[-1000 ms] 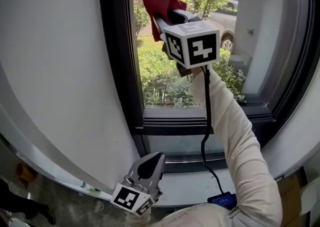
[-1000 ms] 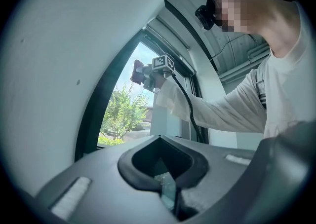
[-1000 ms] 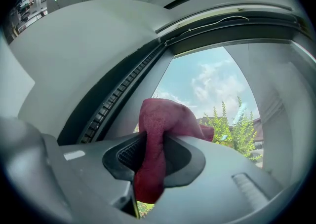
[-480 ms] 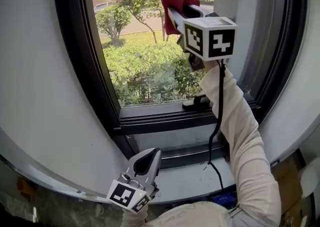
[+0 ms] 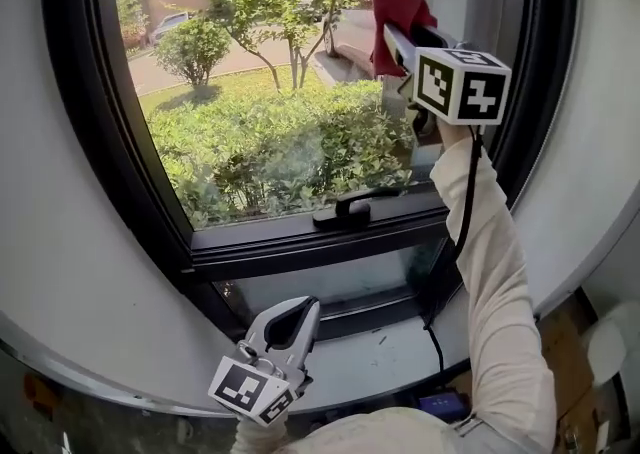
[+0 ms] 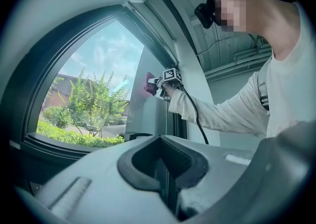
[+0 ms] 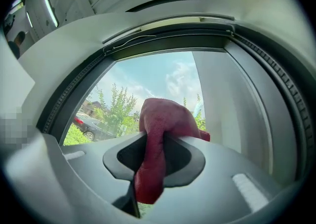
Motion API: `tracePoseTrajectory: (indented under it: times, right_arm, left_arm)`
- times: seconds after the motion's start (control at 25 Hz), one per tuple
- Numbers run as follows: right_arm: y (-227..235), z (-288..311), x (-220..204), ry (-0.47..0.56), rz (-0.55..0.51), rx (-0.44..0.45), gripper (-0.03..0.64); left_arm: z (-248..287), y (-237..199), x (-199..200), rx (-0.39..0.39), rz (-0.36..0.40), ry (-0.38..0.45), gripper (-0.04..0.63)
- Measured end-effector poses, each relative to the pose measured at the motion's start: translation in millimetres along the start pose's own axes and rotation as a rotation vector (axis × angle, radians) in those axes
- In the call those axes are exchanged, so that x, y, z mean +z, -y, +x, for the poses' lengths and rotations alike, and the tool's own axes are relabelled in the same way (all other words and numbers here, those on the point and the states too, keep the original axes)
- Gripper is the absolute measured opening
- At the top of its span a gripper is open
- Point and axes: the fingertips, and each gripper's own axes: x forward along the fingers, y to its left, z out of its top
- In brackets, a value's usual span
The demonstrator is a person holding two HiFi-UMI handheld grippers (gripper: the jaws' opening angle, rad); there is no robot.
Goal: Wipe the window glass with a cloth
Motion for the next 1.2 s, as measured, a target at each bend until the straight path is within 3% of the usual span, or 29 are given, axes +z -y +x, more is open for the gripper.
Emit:
tracePoseTrajectory:
  times: [0.2,0.48,0.96,1.2]
  right_arm:
    - [45.3,-13.4,-11.5,-0.015,0.025,-0.039,0.112]
    - [60.9,-26.5,-32.7,-0.033,0.032,-0.034,0.112]
    - [49.8,-42.4,-86.7,-0.021,0.133,-0.002,0.112]
    - [-1.3,-29.2,-83.2,-0.024,0.096,0.037,0.114]
  left_arm:
    - [22.1,12.9,-4.3,-0.028,0.001,-0.003,0.0]
    - [39.8,27.1,-8.0,-0.05,0.005,-0.018,0.0]
    - [37.9,26.5,-10.7,-0.044,0.014,-0.039,0.0]
    - [22.6,15.9,-8.9,-0.02,0.009,-0.032,0.0]
